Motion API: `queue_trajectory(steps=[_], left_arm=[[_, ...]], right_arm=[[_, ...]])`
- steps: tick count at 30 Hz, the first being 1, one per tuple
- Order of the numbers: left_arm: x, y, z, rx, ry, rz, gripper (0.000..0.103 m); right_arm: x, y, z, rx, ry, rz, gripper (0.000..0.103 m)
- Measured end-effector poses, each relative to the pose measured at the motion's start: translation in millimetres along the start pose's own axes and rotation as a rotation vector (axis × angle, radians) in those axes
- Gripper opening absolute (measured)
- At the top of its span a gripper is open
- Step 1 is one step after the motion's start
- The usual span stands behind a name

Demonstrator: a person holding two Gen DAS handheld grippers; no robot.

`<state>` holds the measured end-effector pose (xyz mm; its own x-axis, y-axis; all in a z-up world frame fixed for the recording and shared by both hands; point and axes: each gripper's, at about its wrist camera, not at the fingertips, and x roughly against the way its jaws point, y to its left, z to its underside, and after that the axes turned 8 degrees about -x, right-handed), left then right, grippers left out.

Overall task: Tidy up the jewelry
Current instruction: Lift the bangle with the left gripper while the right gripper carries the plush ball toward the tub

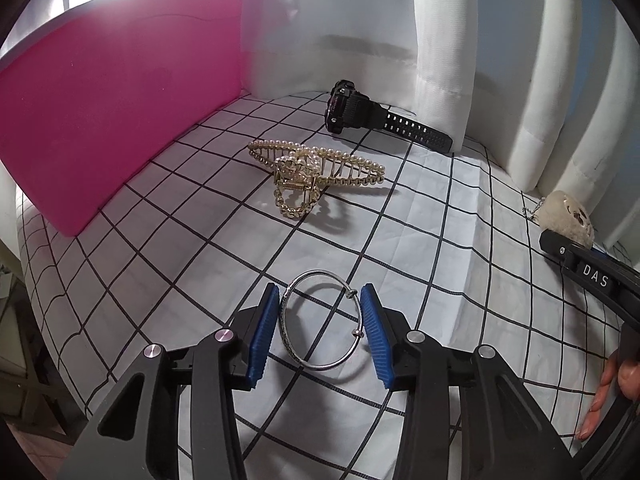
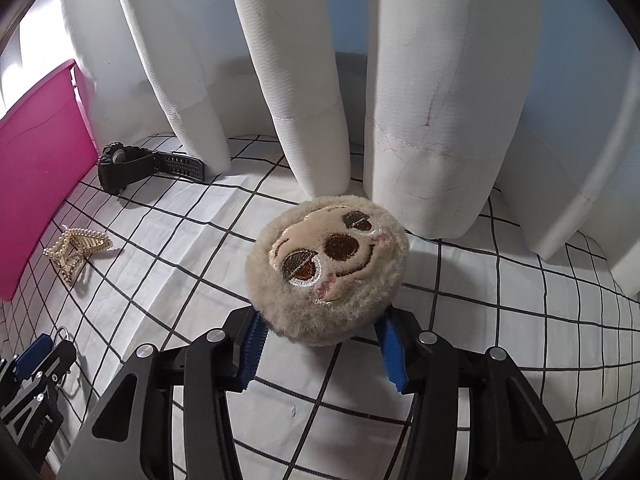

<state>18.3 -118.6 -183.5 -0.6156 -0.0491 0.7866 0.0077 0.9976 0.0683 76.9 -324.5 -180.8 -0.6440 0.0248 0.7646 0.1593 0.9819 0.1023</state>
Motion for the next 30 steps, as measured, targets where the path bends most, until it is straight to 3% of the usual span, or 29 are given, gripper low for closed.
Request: queue_trajectory(steps=[11, 30], left_arm=[[33.3, 25.3, -8.7, -0.049, -0.038, 0.006, 0.041], [112.3, 91.9, -43.6, -0.124, -0.132, 0.084, 0.041]], right_arm=[[40.2, 3.3, 4.7, -0.007, -0.019, -0.035, 0.048], [138.6, 80.6, 12.7, -0.038, -0.111, -0.072, 0.048]])
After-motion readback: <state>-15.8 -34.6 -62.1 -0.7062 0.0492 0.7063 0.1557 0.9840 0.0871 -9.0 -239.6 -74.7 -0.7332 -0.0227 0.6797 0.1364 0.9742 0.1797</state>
